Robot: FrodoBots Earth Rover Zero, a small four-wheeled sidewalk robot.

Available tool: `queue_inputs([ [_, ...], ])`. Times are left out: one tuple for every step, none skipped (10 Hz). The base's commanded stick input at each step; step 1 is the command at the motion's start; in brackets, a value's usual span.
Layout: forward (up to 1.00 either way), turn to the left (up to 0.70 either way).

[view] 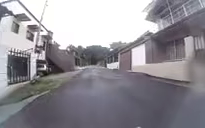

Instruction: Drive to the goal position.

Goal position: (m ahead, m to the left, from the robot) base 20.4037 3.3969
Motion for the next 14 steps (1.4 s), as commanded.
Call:
queue_inputs([
  [0.50, 0.00],
  [0.50, 0.00],
  [0.50, 0.00],
  [0.50, 0.00],
  [0.50, 0.00],
  [0.50, 0.00],
  [0.50, 0.00],
  [0.50, 0.00],
  [0.50, 0.00],
  [0.50, 0.00],
  [0.50, 0.00],
  [0.50, 0.00],
  [0.50, 0.00],
  [0.50, 0.00],
])
